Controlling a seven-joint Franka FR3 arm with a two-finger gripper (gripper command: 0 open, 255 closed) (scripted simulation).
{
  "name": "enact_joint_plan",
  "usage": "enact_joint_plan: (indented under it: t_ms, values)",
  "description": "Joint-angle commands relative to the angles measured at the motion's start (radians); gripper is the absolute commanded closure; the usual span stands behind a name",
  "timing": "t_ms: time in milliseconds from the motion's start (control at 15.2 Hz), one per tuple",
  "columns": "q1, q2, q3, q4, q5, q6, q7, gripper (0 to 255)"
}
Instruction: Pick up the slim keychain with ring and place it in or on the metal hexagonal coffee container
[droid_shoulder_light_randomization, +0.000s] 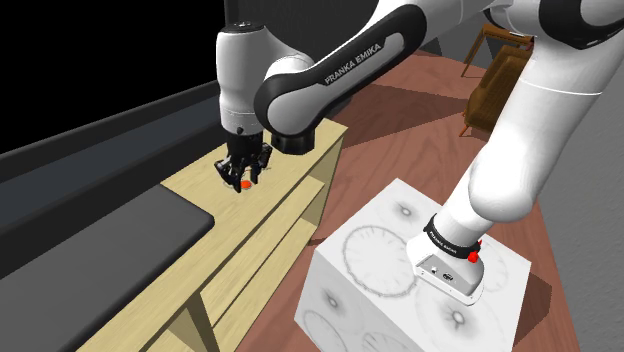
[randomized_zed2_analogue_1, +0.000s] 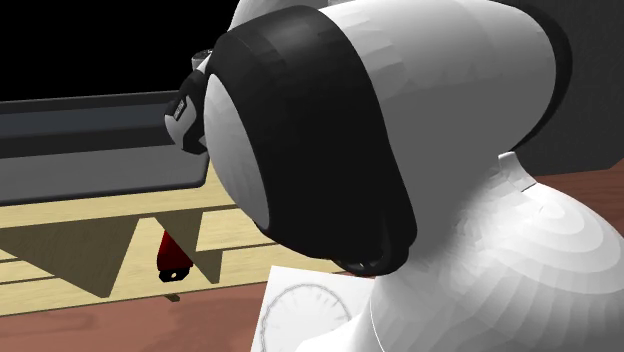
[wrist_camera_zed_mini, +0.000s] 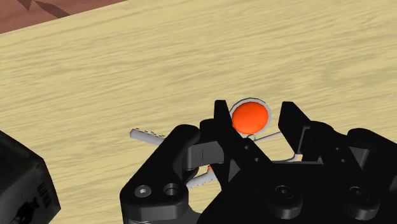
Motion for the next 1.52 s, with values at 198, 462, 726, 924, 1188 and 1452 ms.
enact_joint_plan:
  t_ms: [198, 462, 726, 924, 1188, 1452]
  values:
    - [-0.002, -0.015, 0.003, -0.003, 0.015, -0.019, -0.006, 255]
    - [-0.007, -0.049, 0.008, 0.018, 0.04, -0.068, -0.024, 255]
    - [-0.011, -0.079, 0.01, 0.043, 0.061, -0.118, -0.039, 255]
    - [-0.013, -0.1, 0.011, 0.063, 0.075, -0.156, -0.049, 255]
    - [-0.015, -0.124, 0.011, 0.094, 0.091, -0.208, -0.06, 255]
    - [-0.017, -0.145, 0.01, 0.128, 0.103, -0.259, -0.069, 255]
